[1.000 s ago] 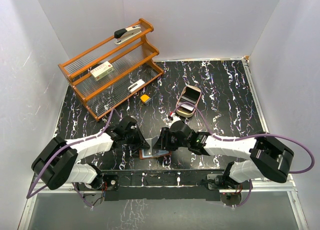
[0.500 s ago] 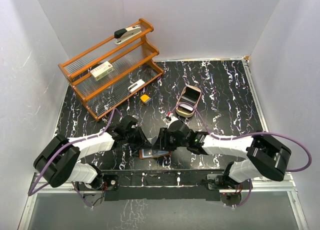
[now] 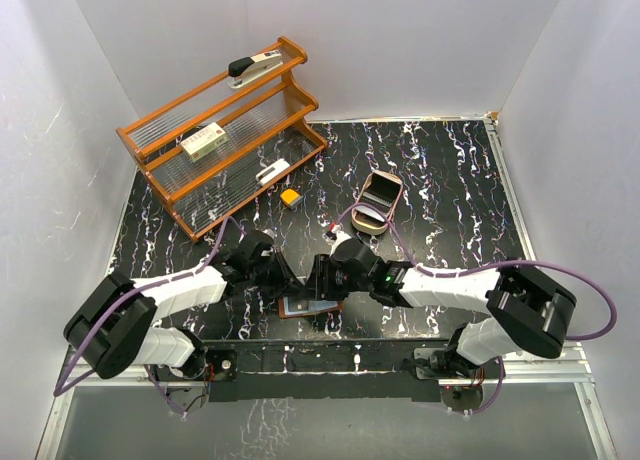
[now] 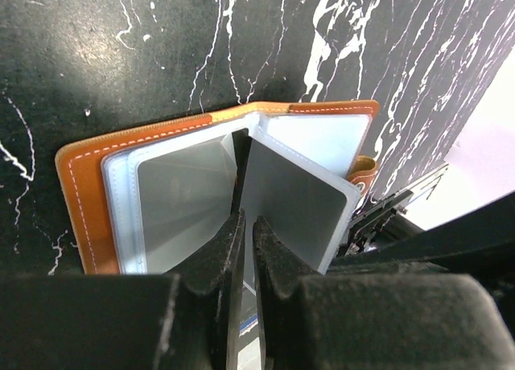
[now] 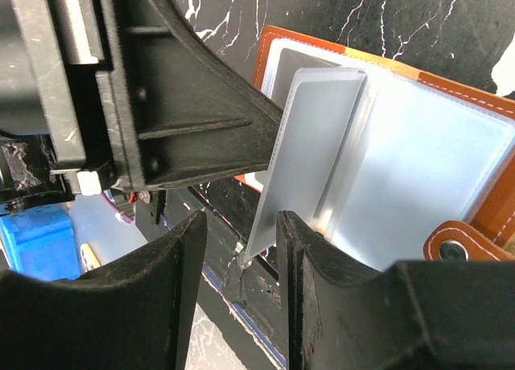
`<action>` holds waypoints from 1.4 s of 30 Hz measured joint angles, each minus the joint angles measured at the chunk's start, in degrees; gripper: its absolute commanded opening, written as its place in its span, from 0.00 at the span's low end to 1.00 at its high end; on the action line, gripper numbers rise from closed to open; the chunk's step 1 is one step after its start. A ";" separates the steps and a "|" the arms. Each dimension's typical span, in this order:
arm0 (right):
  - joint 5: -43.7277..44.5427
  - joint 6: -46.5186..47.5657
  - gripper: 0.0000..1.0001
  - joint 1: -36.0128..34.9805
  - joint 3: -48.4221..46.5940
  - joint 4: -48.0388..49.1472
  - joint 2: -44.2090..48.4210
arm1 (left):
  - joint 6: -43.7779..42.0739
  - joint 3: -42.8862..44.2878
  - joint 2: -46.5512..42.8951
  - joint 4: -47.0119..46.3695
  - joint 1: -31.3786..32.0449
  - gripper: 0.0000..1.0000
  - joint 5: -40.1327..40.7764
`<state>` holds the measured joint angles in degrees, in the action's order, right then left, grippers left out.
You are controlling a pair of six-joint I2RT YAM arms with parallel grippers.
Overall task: Put the credit cards into the card holder
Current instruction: Turn over the card slot in the card holder.
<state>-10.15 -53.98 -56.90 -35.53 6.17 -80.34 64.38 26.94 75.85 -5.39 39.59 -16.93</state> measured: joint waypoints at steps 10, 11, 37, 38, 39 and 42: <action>-1.86 0.07 0.40 0.00 -0.87 1.14 -1.57 | -0.31 -0.70 -5.51 6.56 -0.02 0.18 3.76; -2.01 0.07 0.40 0.00 -1.03 1.33 -1.86 | -0.50 -0.70 -6.25 8.00 -0.07 0.20 4.44; 8.55 28.44 0.42 10.58 -24.48 -26.82 -7.43 | -11.32 6.40 -15.69 25.20 -2.36 0.67 9.70; 9.51 30.29 0.42 12.09 -26.12 -28.28 -8.24 | -11.89 6.47 -15.69 25.22 -2.36 0.69 9.20; 10.54 32.24 0.43 13.62 -27.82 -29.66 -9.11 | -12.46 6.64 -15.69 25.38 -2.36 0.73 8.79; 14.03 37.99 0.46 17.42 -32.09 -32.87 -11.43 | -14.58 8.48 -15.72 26.62 -2.36 0.98 8.13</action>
<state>3.88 -15.99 -39.48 -67.61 -26.70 -91.77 49.80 35.42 60.14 21.23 37.23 -8.80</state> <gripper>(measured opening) 0.430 0.767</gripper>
